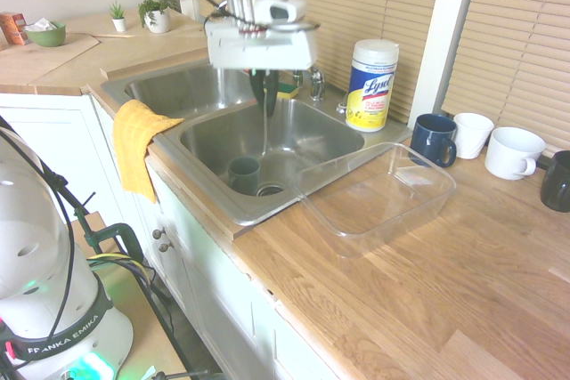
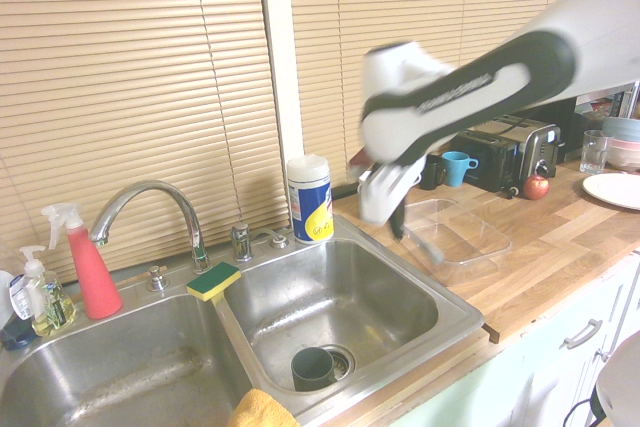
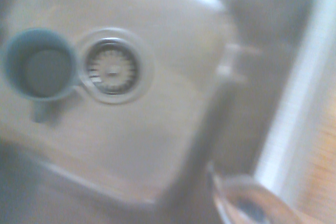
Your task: Put the spoon into the sink
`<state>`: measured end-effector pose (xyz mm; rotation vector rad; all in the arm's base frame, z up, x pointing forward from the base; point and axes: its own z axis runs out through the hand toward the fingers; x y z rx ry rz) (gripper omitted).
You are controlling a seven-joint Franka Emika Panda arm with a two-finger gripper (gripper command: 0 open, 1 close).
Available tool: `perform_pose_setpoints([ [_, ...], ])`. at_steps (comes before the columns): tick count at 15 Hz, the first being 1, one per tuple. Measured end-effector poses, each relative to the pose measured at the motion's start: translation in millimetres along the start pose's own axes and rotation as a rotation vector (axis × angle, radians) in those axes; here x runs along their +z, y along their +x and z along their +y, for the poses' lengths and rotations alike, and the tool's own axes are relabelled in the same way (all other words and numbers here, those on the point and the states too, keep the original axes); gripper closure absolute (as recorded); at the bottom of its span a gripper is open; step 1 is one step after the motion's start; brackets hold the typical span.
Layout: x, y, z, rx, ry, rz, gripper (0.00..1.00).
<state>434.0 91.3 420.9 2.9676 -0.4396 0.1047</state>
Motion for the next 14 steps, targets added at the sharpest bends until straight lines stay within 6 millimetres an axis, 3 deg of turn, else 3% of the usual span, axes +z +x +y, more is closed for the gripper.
perform_pose_setpoints([
  [3, 54.7, 10.9, -53.2, -0.021, -0.035, -0.035, 1.0],
  [7, 102.7, 25.5, -114.4, -0.021, -0.069, -0.069, 1.0],
  [9, 134.7, 28.5, -126.4, -0.009, -0.097, -0.105, 1.0],
  [14, 215.2, 29.0, -118.4, 0.013, -0.159, -0.161, 1.0],
])
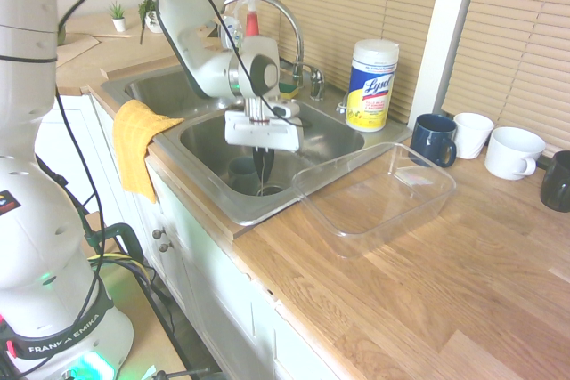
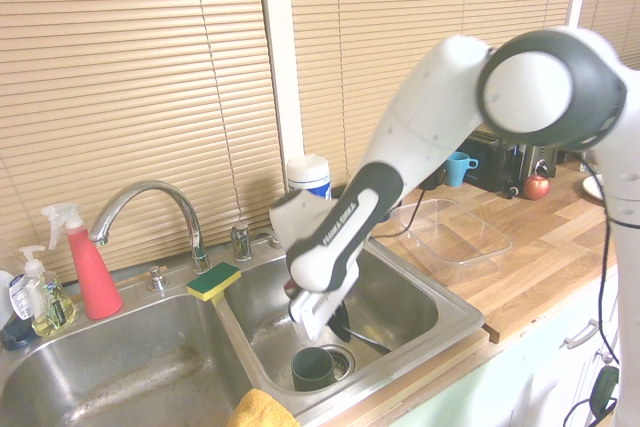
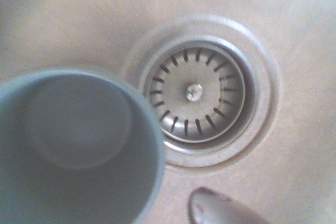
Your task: Put the spoon into the sink
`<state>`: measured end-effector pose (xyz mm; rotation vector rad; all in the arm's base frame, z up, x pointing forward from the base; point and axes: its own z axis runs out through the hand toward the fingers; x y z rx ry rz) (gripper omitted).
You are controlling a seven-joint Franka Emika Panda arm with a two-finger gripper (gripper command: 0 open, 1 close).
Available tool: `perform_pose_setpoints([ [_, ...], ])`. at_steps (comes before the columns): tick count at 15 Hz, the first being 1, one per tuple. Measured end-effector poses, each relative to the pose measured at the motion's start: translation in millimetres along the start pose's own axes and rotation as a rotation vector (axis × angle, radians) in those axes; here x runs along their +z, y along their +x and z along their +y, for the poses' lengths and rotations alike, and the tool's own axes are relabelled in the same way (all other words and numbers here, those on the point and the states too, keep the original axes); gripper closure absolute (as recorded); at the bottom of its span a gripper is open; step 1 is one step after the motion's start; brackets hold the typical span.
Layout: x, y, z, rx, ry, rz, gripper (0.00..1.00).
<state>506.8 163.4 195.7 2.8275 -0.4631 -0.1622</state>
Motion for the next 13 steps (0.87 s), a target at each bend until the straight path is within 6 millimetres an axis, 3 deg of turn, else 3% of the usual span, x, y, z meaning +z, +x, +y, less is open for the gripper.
perform_pose_setpoints([
  [1, 8.5, 1.6, 0.0, 0.006, -0.008, -0.007, 0.0],
  [8, 27.0, 8.6, -2.2, 0.021, -0.045, -0.025, 0.0],
  [13, 29.0, 10.6, 0.6, 0.027, -0.049, -0.027, 0.0],
])
